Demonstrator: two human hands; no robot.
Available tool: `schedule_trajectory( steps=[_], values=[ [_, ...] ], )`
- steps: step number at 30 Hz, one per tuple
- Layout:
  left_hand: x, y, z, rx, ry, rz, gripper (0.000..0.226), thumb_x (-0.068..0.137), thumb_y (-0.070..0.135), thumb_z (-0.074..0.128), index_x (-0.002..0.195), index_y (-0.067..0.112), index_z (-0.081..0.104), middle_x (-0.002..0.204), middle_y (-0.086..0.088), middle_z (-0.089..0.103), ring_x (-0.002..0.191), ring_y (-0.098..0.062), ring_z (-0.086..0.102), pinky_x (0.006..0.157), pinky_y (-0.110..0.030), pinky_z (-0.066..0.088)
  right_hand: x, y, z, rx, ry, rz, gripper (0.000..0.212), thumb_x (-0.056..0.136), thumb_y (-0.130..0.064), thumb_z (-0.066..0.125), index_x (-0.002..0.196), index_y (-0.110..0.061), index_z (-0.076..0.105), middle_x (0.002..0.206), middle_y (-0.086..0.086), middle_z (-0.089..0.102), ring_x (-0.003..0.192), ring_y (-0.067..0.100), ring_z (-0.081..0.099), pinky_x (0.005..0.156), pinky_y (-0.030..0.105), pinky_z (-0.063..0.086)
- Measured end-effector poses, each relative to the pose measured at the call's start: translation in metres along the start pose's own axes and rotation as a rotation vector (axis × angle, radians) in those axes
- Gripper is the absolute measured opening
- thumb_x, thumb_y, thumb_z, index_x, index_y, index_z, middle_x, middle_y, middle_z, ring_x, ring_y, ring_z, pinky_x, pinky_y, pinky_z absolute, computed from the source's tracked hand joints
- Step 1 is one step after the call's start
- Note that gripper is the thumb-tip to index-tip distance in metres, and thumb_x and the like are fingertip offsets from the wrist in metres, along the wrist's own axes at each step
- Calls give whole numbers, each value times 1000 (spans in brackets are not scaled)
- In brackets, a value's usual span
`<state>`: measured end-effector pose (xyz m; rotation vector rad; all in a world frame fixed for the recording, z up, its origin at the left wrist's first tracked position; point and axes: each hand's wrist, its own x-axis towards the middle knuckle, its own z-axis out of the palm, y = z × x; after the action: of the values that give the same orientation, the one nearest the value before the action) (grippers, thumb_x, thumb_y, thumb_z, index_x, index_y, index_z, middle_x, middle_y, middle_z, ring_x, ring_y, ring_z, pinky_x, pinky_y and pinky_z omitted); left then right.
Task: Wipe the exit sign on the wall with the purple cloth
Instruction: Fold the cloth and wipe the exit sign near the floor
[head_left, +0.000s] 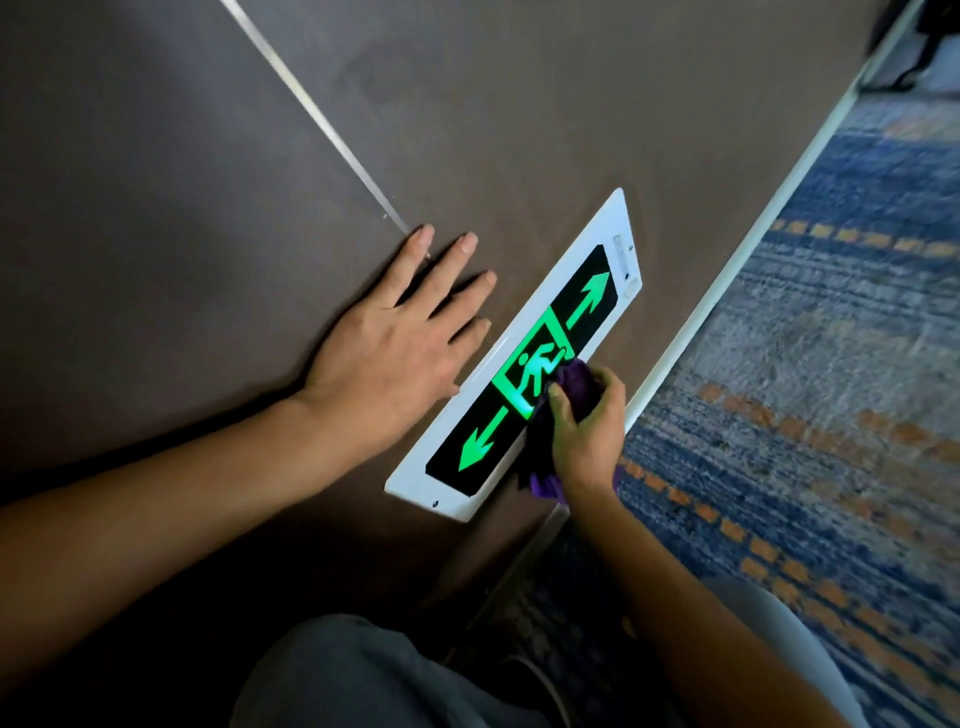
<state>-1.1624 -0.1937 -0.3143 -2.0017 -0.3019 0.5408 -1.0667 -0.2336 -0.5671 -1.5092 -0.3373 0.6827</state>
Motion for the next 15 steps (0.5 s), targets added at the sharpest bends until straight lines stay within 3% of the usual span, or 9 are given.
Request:
schedule_trajectory(
  steps=[4, 8, 11, 15],
  values=[
    [0, -1, 3, 27, 33, 10, 81, 97, 67, 40, 161, 19, 25, 172, -17, 6, 155, -51, -6, 121, -69, -8, -10, 1, 7, -42, 50, -6, 42, 96, -31, 71, 131, -15, 56, 123, -2, 55, 108, 10, 55, 104, 31, 50],
    [1, -1, 4, 18, 33, 14, 84, 94, 69, 43, 159, 18, 28, 171, -19, 10, 154, -54, -5, 122, -70, -4, -50, 7, 19, -35, 5, 40, 40, 96, -29, 70, 130, -12, 57, 126, 5, 54, 108, 11, 53, 96, 13, 39],
    [1, 0, 6, 20, 52, 5, 86, 93, 71, 43, 159, 18, 29, 171, -20, 9, 153, -55, -6, 122, -70, -4, -87, 13, 23, -31, -23, 25, 34, 95, -24, 72, 124, -12, 60, 121, 4, 54, 103, 1, 48, 91, 0, 31],
    [1, 1, 6, 41, 37, 22, 88, 93, 72, 43, 160, 18, 26, 171, -20, 6, 153, -54, -9, 120, -71, -6, -110, 20, 24, -60, -104, 45, 25, 93, -26, 74, 113, -18, 60, 118, 0, 54, 102, 2, 50, 85, 8, 33]
  ],
)
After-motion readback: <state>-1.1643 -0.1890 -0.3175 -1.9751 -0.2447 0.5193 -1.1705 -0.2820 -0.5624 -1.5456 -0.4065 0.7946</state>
